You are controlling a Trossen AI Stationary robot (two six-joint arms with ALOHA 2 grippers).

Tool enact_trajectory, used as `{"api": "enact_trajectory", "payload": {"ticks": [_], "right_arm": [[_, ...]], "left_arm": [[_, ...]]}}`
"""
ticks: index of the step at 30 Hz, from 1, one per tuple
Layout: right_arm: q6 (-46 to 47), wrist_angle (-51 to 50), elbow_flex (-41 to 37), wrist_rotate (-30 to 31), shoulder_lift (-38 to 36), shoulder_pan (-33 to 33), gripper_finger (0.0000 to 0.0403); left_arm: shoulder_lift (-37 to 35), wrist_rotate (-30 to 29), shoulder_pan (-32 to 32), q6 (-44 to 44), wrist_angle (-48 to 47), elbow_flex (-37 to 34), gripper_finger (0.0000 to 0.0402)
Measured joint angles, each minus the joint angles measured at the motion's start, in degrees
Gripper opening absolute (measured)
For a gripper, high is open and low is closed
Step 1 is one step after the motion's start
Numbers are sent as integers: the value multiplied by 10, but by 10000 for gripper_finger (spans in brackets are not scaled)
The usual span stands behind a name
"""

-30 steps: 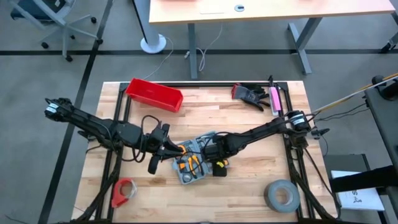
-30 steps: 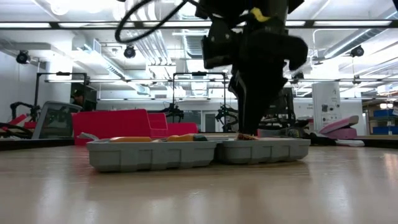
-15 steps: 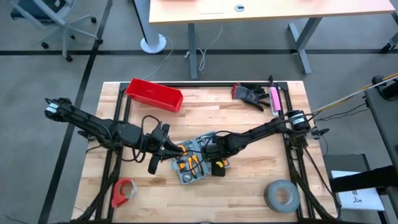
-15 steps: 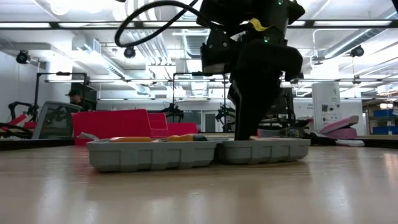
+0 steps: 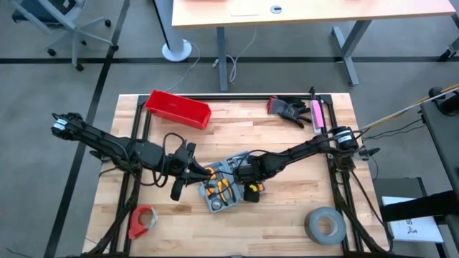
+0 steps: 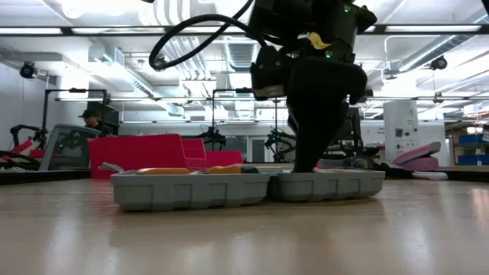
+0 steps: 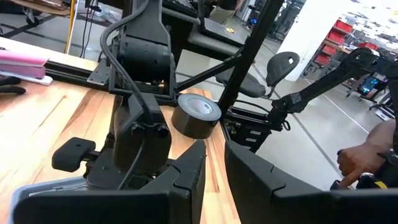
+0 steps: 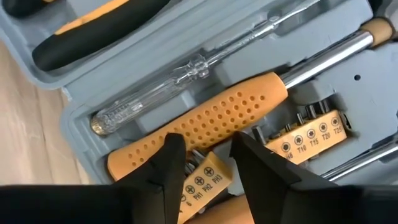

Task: Prefit tool cases
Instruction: Put the yellow screwdriver bit set into the prefit tool case

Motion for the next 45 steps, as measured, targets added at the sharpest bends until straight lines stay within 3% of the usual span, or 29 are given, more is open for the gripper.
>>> {"api": "enact_trajectory", "payload": {"ticks": [14,31,45], "right_arm": [[51,-49,20,2,1,0,95],[61,-88,27,46,1,-1,73],[-5,-85,54,47,-26,-1,98]], "left_arm": [[0,0,-5,-3,-3,0,66],[0,0,-16,-2,-7,0,66],[0,0,-16,-4,-11,0,66]]}}
